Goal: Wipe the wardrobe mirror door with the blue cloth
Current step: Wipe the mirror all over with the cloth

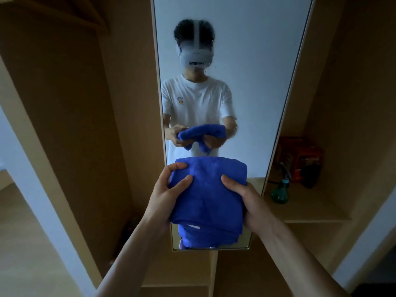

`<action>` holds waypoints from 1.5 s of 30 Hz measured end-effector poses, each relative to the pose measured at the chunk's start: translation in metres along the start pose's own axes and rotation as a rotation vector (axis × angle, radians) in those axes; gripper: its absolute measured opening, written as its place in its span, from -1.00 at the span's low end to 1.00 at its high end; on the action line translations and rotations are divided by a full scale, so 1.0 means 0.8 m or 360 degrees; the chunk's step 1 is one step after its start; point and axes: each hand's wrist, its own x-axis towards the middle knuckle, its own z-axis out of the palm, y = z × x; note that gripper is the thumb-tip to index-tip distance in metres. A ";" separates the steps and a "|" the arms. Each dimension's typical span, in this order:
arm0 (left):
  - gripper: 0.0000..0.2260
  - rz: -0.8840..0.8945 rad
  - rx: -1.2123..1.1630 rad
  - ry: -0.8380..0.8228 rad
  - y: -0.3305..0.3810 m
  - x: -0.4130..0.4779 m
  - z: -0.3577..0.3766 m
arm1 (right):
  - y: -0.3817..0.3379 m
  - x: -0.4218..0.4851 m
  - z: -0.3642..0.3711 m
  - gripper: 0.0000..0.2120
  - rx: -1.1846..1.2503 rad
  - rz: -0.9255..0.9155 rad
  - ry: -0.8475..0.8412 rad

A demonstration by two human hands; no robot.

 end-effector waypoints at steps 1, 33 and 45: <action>-0.70 0.0015 0.0054 -0.0002 -0.001 0.000 -0.002 | -0.003 0.000 0.006 -0.66 -0.0015 -0.0024 0.0011; -0.71 0.0646 0.0375 0.0054 0.053 0.034 0.072 | -0.087 0.035 0.071 -0.61 -0.0809 -0.0467 0.0104; -0.46 0.0746 0.0536 0.0083 0.094 0.081 0.122 | -0.153 0.074 0.057 -0.59 -0.0488 -0.0930 0.0126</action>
